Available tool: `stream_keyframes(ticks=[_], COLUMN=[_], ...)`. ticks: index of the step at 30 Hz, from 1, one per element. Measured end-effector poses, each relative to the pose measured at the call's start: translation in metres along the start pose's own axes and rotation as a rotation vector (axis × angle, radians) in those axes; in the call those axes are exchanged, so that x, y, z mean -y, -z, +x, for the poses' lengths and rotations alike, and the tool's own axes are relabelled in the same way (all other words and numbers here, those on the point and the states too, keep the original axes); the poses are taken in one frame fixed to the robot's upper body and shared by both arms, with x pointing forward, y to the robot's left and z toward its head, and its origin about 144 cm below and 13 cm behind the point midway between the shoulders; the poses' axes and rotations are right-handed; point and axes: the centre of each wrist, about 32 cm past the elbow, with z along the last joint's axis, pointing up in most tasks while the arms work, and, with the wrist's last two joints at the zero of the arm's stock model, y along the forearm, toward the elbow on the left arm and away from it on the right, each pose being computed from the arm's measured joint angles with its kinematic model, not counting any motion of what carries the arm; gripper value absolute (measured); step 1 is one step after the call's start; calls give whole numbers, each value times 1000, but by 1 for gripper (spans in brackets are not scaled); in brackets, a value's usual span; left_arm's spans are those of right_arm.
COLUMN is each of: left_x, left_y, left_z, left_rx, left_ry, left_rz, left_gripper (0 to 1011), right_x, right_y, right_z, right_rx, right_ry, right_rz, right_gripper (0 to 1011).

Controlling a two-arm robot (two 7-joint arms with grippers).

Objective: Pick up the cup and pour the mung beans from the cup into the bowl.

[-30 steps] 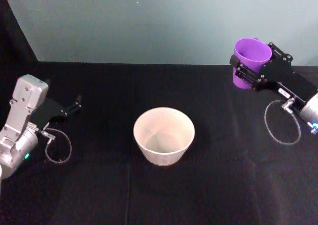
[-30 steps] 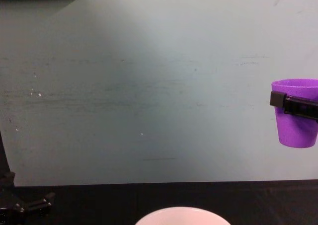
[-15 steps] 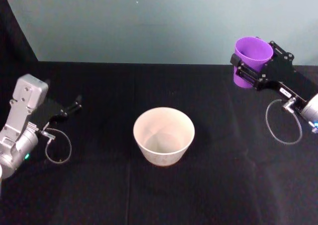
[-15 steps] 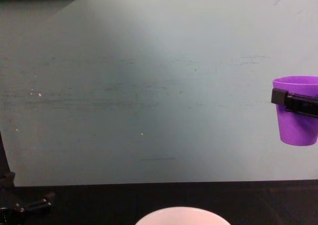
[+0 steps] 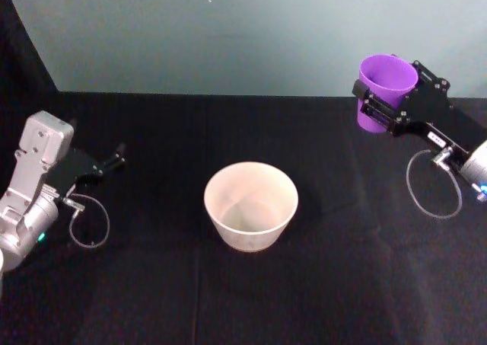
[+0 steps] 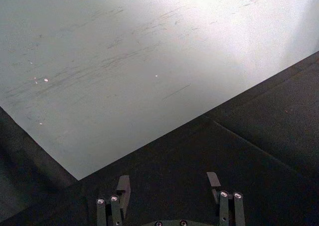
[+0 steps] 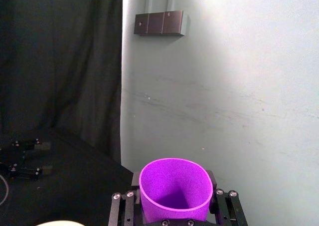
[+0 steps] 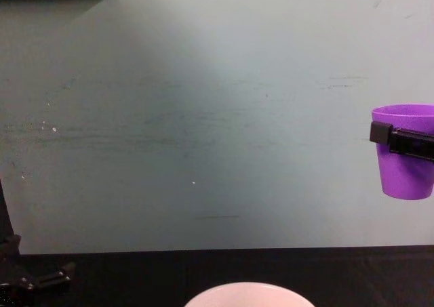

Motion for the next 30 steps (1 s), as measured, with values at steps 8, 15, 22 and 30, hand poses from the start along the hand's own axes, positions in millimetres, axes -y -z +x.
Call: stream_keyframes(ticks=[8,15,22,30], left_x=[0,0,0,0], left_y=[0,0,0,0], left_z=[0,0,0,0], left_rx=[0,0,0,0], left_ry=[0,0,0,0], left_rz=[0,0,0,0], left_gripper=[1000,1000,1000,1000], right_x=[0,0,0,0], right_y=[0,0,0,0], right_z=[0,0,0,0], right_rx=[0,-1,-1,-1], right_ry=[1,1,1,1], right_rz=[0,0,0,0], right_gripper=[736,736,736,736])
